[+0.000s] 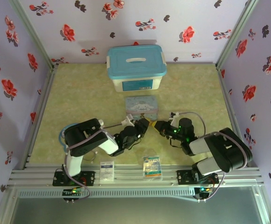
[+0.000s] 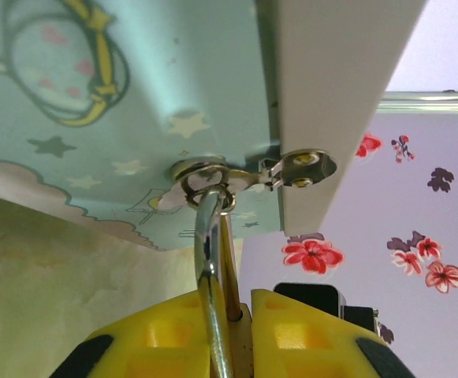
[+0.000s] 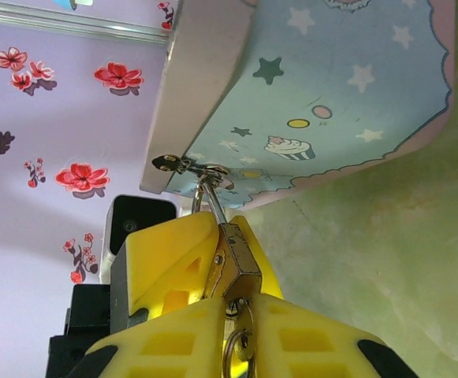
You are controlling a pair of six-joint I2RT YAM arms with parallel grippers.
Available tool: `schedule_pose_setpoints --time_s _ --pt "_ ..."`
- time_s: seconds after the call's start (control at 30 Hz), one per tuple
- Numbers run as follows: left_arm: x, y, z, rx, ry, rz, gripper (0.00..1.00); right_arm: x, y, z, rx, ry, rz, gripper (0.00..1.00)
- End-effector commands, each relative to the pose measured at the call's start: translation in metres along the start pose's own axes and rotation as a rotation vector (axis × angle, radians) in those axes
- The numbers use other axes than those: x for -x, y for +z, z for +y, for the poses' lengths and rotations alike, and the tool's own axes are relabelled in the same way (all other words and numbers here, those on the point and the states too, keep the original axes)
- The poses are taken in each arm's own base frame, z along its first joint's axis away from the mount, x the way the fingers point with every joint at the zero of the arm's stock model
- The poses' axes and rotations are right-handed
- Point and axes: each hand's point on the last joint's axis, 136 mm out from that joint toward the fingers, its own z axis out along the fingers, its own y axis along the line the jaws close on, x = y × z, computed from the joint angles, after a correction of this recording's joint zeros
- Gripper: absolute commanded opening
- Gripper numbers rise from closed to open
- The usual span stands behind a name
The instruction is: Unlock the padlock with the key
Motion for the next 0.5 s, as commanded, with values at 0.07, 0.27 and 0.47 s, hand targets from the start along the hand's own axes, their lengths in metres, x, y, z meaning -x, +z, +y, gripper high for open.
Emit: schedule_pose_setpoints --time_s 0.07,0.27,0.47 --pt "-0.028 -0.004 -0.01 -0.047 0.011 0.103 0.0 0.006 -0.012 0.015 0.006 -0.064 -0.057 0.24" --pt "-0.025 -0.003 -0.008 -0.044 0.012 0.092 0.0 0.001 -0.032 0.012 -0.086 -0.138 -0.075 0.11" --pt "-0.029 -0.002 -0.011 -0.052 0.005 0.105 0.0 0.0 -0.034 0.015 -0.081 -0.148 -0.072 0.0"
